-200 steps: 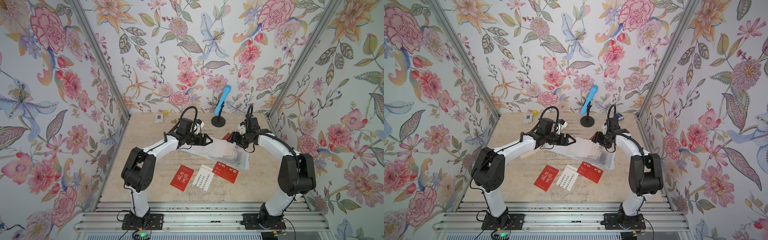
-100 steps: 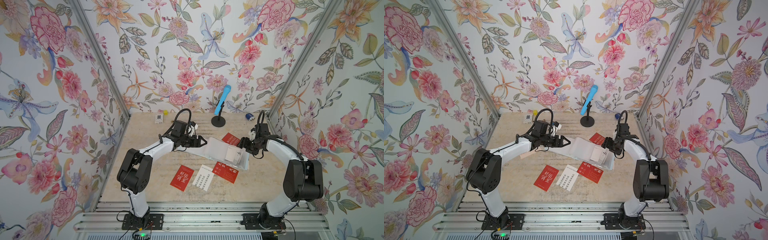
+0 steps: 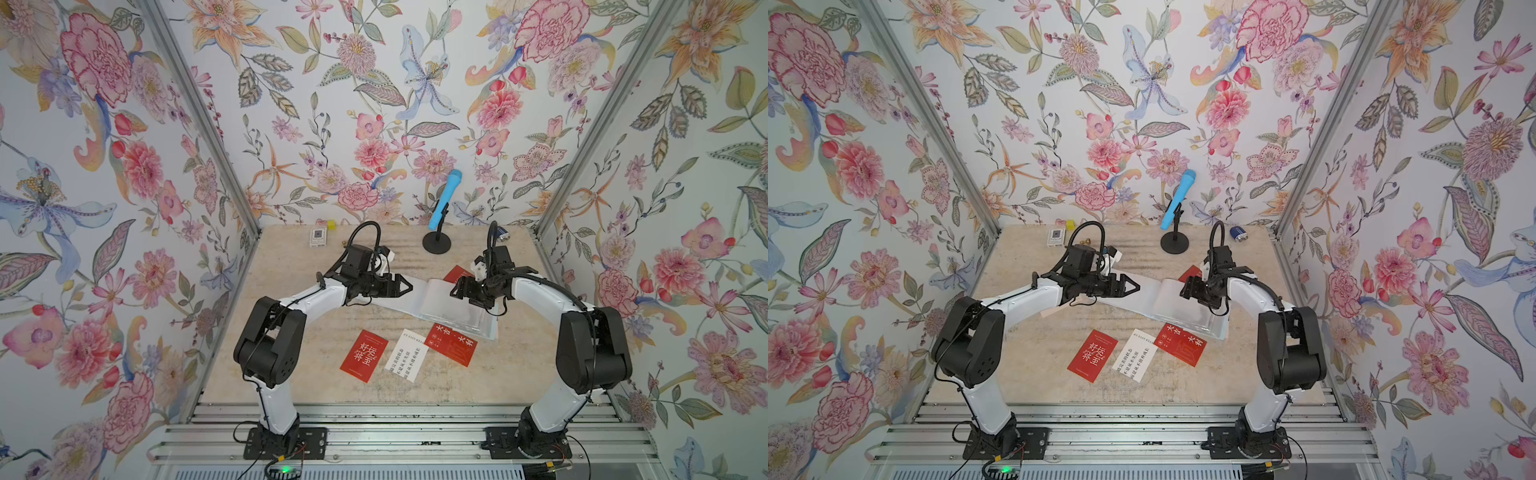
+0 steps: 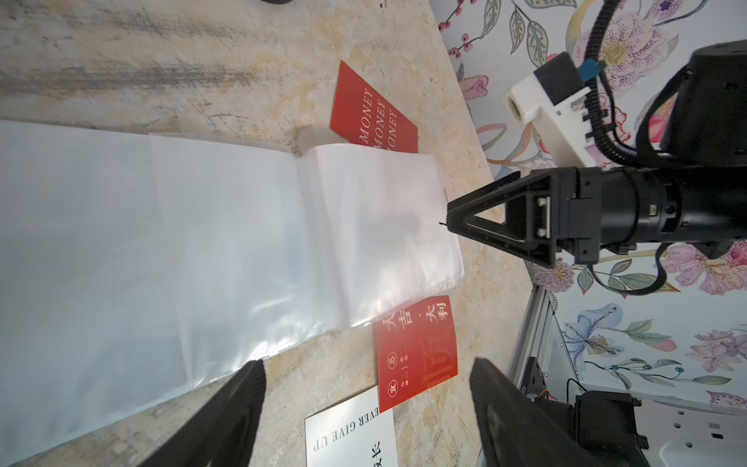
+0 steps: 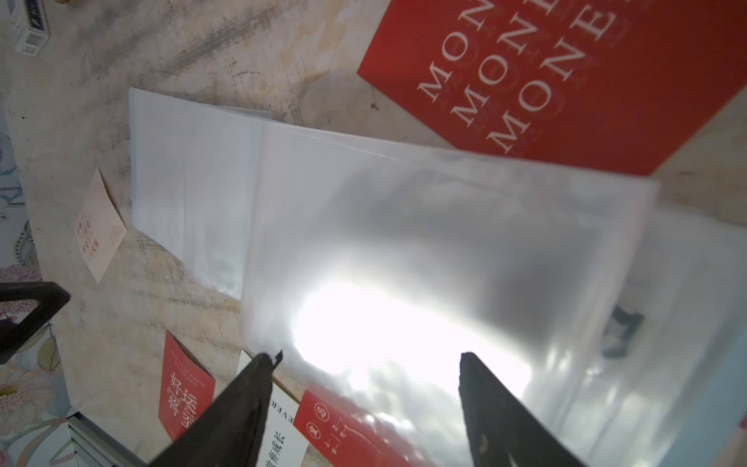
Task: Place the photos into the photo albums
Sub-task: Turn the page of the photo album at the center of the board.
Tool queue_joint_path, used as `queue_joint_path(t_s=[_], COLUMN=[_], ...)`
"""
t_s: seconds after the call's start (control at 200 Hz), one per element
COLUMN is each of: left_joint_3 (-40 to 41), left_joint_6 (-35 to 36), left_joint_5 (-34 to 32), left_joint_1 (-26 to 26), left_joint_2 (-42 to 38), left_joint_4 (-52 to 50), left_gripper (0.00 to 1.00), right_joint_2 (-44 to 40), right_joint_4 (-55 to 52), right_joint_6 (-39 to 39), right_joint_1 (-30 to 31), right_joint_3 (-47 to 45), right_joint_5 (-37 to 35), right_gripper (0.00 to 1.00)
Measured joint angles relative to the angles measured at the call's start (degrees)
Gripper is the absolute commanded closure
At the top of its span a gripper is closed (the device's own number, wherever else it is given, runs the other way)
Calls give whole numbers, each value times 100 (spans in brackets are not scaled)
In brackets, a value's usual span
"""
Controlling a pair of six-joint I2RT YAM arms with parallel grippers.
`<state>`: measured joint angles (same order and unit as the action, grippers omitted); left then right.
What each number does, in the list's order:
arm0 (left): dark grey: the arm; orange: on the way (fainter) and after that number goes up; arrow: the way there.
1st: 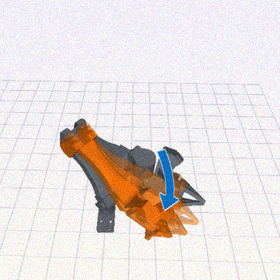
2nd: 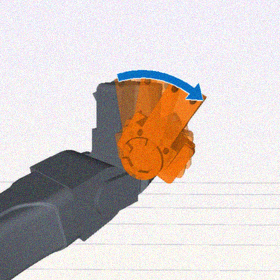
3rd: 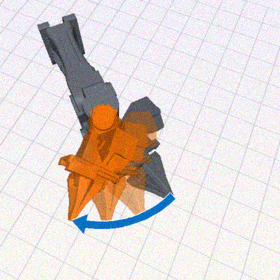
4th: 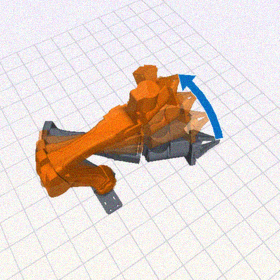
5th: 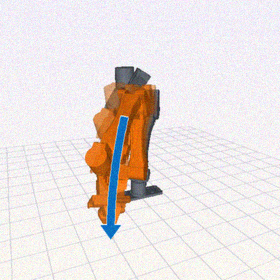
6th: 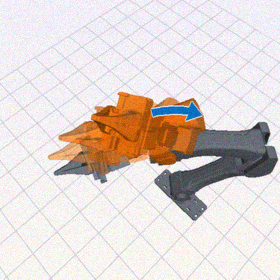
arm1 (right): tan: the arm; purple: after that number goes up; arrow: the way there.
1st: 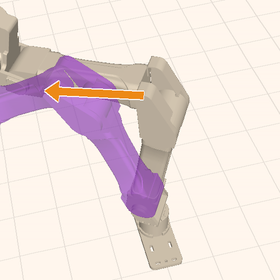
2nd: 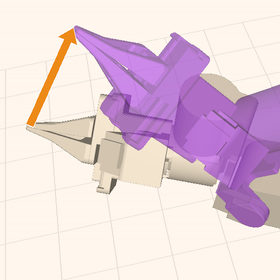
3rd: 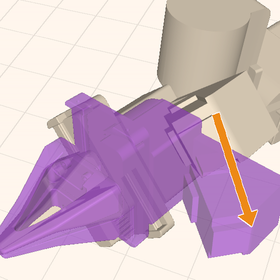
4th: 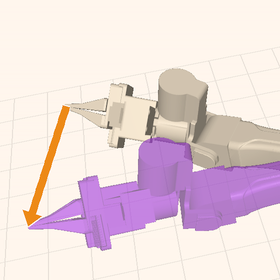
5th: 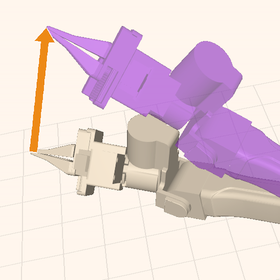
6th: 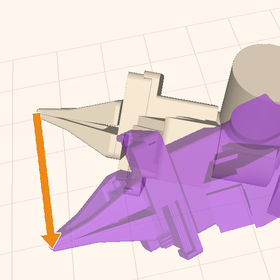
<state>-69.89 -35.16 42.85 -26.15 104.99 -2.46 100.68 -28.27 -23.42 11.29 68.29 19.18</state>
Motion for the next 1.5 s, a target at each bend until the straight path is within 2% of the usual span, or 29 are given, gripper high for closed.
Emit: queue_joint_path(t_s=[0.1, 0.235, 0.575, 0.871, 1.191, 1.501], left_joint_3=[144, 385, 380, -35, -66, 66], left_joint_6=[-2, -39, -74, 26, 35, 44], left_joint_5=[0, 4, 22, -26, -151, -129], left_joint_1=[46, 79, 76, 87, 140, 153], left_joint_2=[-13, -76, 151, 785, 1220, 1268], left_joint_4=[57, 153, 380, 361, 391, 815], left_gripper=[17, 18, 18, 18, 18, 19], right_joint_2=[315, 249, -490, -205, 66, 557], right_joint_4=[63, 101, 114, 133, 302, 649], right_joint_6=[-15, -17, -20, -15, -20, -157], right_joint_1=[-35, -85, -588, -452, -393, 39], right_joint_3=[9, 4, -385, -468, -466, 24], right_joint_5=[-72, -146, -164, -146, -133, 61], right_gripper=[25, 25, 25, 24, 24, 24])
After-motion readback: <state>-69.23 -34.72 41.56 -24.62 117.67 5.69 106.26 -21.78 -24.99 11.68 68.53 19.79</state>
